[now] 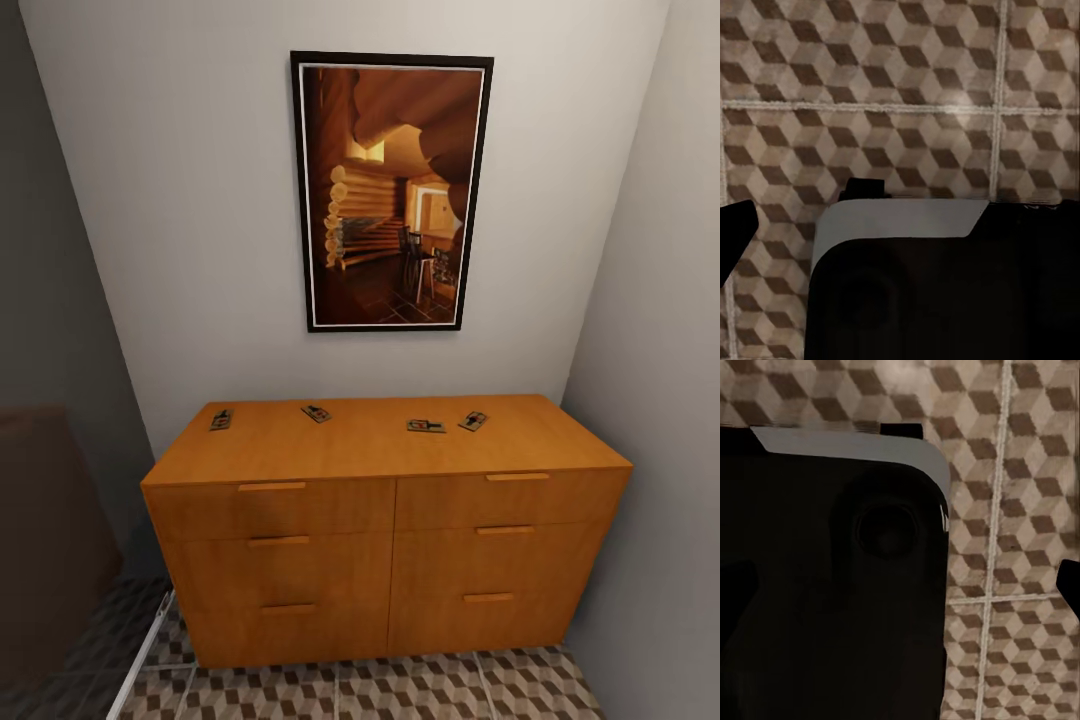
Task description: Take the four mousetraps from the cabinet in the bathroom and place them on the bathroom floor. Make sure all four end up on the same floor surface, and ensure that at least two of them are either under or directly next to the same bathroom sink.
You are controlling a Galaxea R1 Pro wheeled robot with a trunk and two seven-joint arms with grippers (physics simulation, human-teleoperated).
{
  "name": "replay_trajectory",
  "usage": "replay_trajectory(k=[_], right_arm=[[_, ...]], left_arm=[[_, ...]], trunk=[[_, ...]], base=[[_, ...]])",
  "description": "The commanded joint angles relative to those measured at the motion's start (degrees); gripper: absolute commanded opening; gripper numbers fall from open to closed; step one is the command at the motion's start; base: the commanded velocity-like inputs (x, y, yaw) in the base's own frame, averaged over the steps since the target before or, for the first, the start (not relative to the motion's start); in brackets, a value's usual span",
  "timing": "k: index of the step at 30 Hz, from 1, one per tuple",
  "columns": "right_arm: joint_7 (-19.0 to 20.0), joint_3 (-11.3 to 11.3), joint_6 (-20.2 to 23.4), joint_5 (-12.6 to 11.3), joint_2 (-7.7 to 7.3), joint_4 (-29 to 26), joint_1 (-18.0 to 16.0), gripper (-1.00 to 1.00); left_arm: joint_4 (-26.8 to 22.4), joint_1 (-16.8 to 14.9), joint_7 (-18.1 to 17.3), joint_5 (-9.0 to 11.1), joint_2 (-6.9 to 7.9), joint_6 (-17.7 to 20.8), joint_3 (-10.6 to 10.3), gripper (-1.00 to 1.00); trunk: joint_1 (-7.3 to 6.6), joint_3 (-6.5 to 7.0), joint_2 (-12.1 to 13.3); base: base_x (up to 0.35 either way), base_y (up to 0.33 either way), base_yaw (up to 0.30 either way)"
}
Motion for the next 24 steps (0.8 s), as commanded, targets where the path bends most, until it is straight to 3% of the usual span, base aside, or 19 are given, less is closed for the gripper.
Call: replay_trajectory(k=[1,8,14,19,24], right_arm=[[-0.1,0.0,1.8,0.1,-0.02,-1.8,0.0,1.0],[-0.1,-0.1,9.6,0.1,-0.19,-12.5,0.0,1.0],[-0.1,0.0,15.3,0.1,-0.29,-21.0,0.0,1.0],[-0.2,-0.3,18.1,0.1,-0.31,-24.1,0.0,1.0],[-0.2,-0.5,18.9,0.1,-0.3,-25.1,0.0,1.0]], left_arm=[[-1.3,0.0,0.0,0.4,-0.02,0.1,0.0,1.0],[-10.0,0.0,0.0,0.3,0.0,4.5,-0.1,1.0],[-19.8,0.0,0.0,0.3,0.04,11.5,-0.3,1.0],[-26.6,0.0,0.0,0.3,0.0,15.4,-0.3,1.0],[-29.4,0.0,0.0,0.3,-0.02,16.9,-0.3,1.0]], trunk=[[0.0,-0.06,0.0],[0.0,-0.06,0.0],[0.0,-0.06,0.0],[0.0,-0.06,0.0],[0.0,-0.06,0.0]], base=[[0.0,0.0,0.0],[0.0,0.0,0.0],[0.0,0.0,0.0],[0.0,0.0,0.0],[0.0,0.0,0.0]])
